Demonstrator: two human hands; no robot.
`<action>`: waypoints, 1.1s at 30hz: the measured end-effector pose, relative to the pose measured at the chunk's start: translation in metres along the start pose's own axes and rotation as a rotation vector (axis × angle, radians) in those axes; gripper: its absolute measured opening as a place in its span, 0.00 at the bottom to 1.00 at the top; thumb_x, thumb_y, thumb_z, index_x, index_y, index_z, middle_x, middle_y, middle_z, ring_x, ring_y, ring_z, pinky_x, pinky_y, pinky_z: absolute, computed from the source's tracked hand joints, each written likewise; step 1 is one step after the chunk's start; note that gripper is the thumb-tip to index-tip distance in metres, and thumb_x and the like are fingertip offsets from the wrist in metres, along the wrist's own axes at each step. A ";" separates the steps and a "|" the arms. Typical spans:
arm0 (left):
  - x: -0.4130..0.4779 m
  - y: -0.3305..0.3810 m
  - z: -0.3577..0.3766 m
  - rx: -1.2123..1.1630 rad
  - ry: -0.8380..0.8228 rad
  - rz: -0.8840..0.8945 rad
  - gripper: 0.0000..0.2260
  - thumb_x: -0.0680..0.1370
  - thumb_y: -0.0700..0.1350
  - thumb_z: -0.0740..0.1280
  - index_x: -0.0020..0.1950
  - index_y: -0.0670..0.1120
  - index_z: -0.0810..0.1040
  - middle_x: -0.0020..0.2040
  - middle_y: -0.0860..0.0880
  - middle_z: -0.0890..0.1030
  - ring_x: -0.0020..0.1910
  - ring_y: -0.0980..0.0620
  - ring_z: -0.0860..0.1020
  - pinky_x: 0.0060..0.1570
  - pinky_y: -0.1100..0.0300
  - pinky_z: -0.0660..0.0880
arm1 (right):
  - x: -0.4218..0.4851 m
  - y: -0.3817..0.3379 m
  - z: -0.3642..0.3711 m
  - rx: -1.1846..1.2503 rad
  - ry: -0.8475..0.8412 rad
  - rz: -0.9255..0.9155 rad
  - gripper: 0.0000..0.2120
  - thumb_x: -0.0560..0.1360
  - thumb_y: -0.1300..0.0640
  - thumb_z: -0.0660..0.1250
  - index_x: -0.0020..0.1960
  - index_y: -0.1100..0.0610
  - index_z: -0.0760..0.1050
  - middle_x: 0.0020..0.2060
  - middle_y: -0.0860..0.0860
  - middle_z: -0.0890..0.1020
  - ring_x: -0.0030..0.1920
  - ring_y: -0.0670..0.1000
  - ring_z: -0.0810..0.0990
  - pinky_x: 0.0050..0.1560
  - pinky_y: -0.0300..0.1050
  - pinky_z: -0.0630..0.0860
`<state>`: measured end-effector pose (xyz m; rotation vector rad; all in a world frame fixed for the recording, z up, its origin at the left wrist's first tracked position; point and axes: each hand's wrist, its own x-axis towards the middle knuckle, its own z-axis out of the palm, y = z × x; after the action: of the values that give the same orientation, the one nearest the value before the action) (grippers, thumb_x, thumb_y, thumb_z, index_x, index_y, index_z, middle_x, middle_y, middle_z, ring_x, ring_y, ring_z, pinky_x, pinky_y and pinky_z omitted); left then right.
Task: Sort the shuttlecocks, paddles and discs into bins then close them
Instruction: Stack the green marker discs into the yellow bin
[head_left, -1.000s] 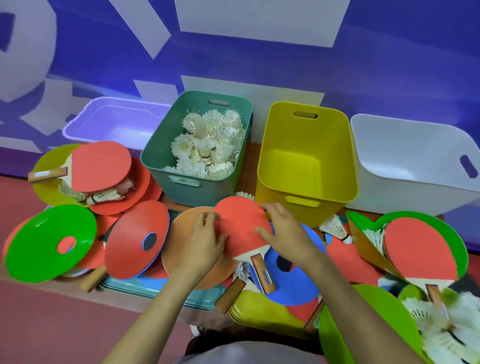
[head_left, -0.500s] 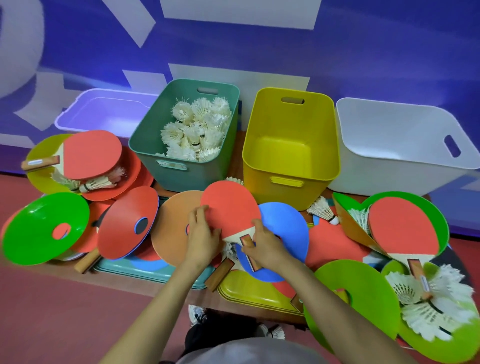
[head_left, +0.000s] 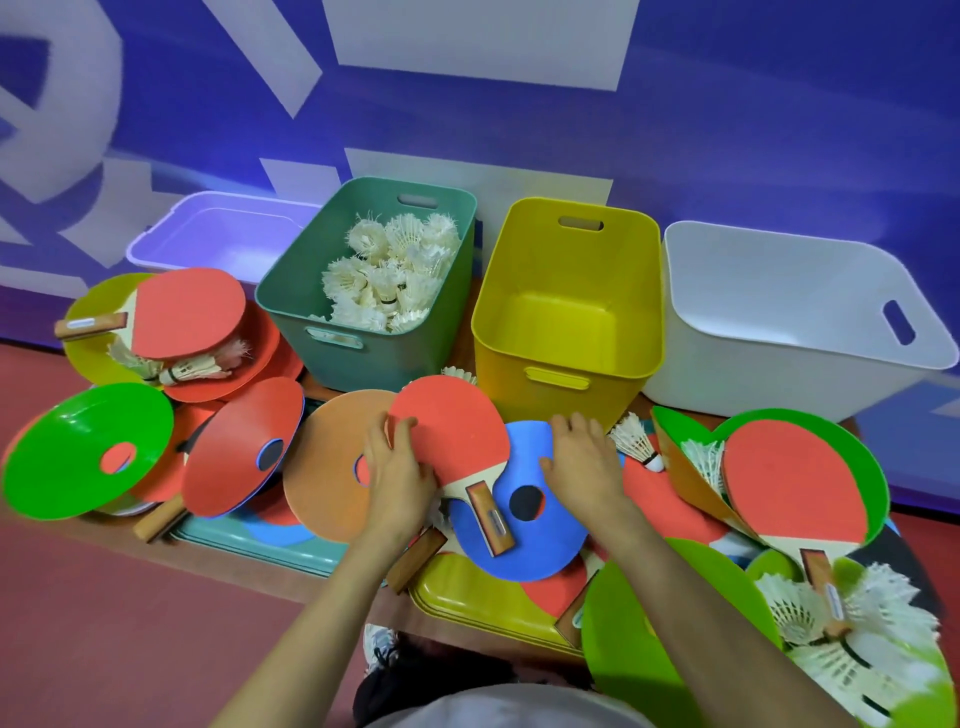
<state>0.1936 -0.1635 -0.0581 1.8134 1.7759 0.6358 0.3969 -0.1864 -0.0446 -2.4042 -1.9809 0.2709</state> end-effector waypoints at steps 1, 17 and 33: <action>0.001 0.002 0.000 -0.001 0.024 0.004 0.25 0.72 0.30 0.61 0.69 0.39 0.65 0.72 0.39 0.57 0.72 0.41 0.55 0.69 0.52 0.55 | 0.002 0.004 0.002 -0.004 -0.024 0.037 0.21 0.77 0.54 0.62 0.67 0.57 0.62 0.61 0.55 0.69 0.62 0.57 0.68 0.57 0.50 0.69; 0.033 -0.013 -0.037 0.230 0.216 0.044 0.15 0.71 0.33 0.64 0.56 0.39 0.78 0.62 0.38 0.73 0.62 0.38 0.69 0.62 0.50 0.66 | 0.019 0.008 -0.010 0.366 0.124 -0.026 0.06 0.79 0.57 0.61 0.54 0.58 0.70 0.54 0.54 0.74 0.48 0.60 0.77 0.41 0.51 0.71; 0.035 0.083 0.027 -0.079 -0.268 0.463 0.05 0.81 0.41 0.61 0.55 0.46 0.73 0.41 0.51 0.77 0.43 0.45 0.75 0.37 0.66 0.64 | -0.007 0.060 -0.056 0.697 0.420 -0.217 0.02 0.77 0.56 0.65 0.47 0.54 0.77 0.43 0.47 0.81 0.43 0.48 0.79 0.44 0.45 0.74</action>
<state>0.2753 -0.1300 -0.0247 2.1559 1.1494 0.5875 0.4621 -0.1993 0.0045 -1.6411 -1.5852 0.3429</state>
